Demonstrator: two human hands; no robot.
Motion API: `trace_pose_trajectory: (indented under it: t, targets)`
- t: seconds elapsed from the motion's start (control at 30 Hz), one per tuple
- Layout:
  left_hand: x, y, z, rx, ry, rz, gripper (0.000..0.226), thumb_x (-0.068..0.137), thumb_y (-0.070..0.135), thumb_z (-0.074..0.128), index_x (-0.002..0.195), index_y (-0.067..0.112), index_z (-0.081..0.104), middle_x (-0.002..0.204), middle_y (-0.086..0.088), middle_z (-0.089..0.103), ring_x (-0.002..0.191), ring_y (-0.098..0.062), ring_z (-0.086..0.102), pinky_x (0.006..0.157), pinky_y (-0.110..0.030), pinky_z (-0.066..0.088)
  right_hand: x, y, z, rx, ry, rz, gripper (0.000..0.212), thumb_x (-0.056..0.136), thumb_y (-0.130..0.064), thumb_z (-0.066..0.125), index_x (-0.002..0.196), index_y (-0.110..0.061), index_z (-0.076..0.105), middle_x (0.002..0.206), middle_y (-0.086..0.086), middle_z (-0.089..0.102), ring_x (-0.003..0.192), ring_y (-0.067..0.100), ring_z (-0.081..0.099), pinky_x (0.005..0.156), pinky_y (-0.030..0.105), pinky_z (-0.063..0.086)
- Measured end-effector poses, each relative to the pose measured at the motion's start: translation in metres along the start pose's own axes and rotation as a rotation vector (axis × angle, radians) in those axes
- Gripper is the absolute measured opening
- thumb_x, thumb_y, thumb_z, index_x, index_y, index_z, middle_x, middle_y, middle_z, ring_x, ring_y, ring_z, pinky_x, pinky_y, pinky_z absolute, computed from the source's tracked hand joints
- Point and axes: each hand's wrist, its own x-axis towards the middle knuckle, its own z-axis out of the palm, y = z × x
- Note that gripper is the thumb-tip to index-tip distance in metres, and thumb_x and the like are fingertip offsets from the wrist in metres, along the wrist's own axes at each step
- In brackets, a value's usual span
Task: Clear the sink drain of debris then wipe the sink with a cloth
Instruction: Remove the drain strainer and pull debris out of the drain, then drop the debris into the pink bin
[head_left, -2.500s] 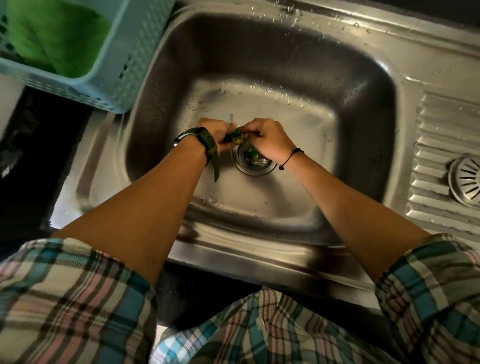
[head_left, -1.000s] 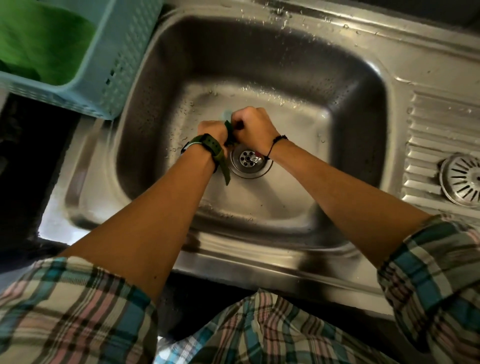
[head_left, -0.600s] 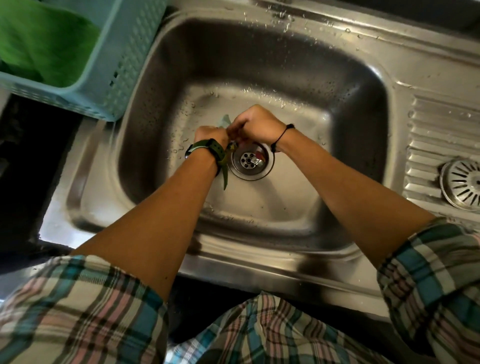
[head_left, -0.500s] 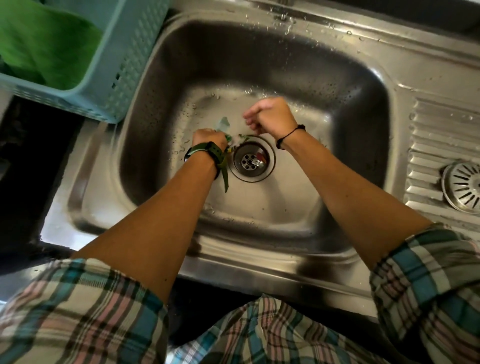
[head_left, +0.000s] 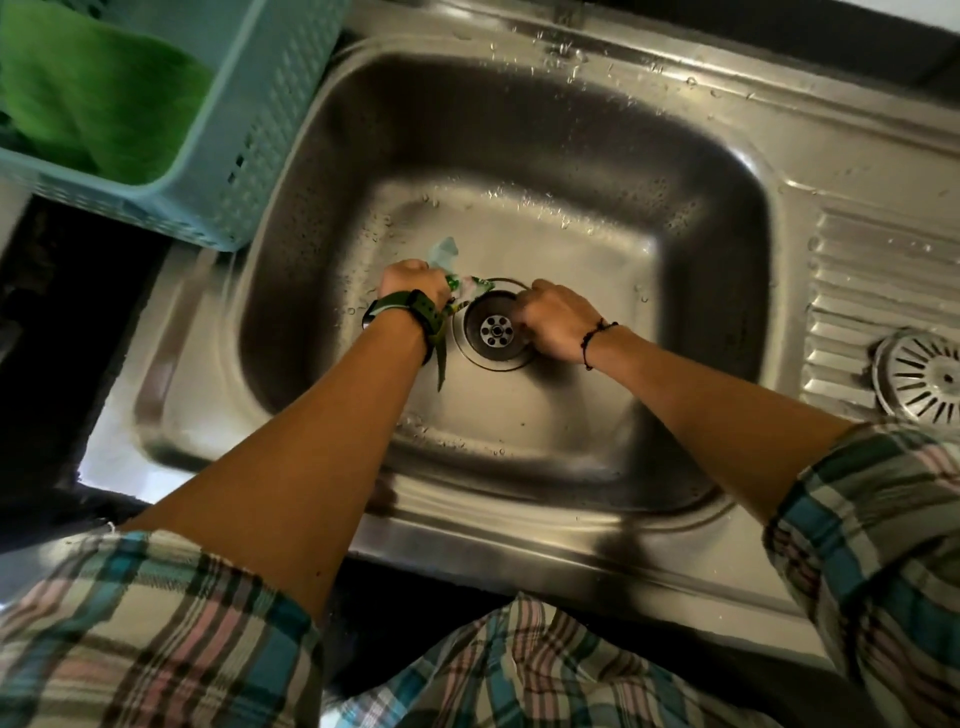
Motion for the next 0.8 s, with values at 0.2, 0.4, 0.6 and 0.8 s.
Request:
trace_pose_trajectory:
  t: [0.2, 0.4, 0.6, 0.8]
  targets:
    - [-0.008, 0.005, 0.0, -0.119, 0.01, 0.002, 0.027, 0.082, -0.004, 0.052, 0.061, 0.012, 0.055, 0.074, -0.01, 0.057, 0.073, -0.025, 0.06, 0.077, -0.043, 0.056, 0.0, -0.034, -0.044, 0.558, 0.666, 0.242, 0.013, 0.083, -0.003, 0.058, 0.086, -0.004, 0.071, 0.092, 0.014, 0.07, 0.088, 0.025, 0.062, 0.08, 0.03, 0.048]
    - [-0.044, 0.027, -0.022, -0.312, -0.07, 0.054, 0.029, 0.078, -0.015, 0.054, 0.065, 0.011, 0.056, 0.073, -0.012, 0.06, 0.075, -0.029, 0.063, 0.062, -0.039, 0.059, -0.017, -0.077, -0.07, 0.387, 0.592, -0.027, 0.02, 0.085, 0.0, 0.052, 0.092, -0.004, 0.071, 0.095, 0.016, 0.067, 0.095, 0.03, 0.057, 0.084, 0.036, 0.044]
    - [-0.097, 0.038, -0.068, -0.403, -0.052, 0.157, 0.027, 0.081, -0.017, 0.049, 0.068, 0.006, 0.054, 0.072, -0.011, 0.056, 0.066, -0.022, 0.057, 0.049, -0.029, 0.053, -0.04, -0.111, -0.096, 0.523, 0.544, -0.119, 0.023, 0.087, -0.002, 0.055, 0.1, -0.01, 0.072, 0.102, 0.009, 0.071, 0.098, 0.027, 0.053, 0.077, 0.019, 0.029]
    - [-0.159, 0.03, -0.108, -0.502, -0.007, 0.292, 0.024, 0.078, -0.018, 0.054, 0.073, 0.005, 0.058, 0.066, -0.01, 0.062, 0.056, -0.019, 0.062, 0.054, -0.029, 0.056, -0.072, -0.157, -0.129, 0.704, 0.621, -0.294, 0.023, 0.078, 0.007, 0.057, 0.09, -0.007, 0.07, 0.087, 0.0, 0.068, 0.088, 0.017, 0.055, 0.082, 0.026, 0.046]
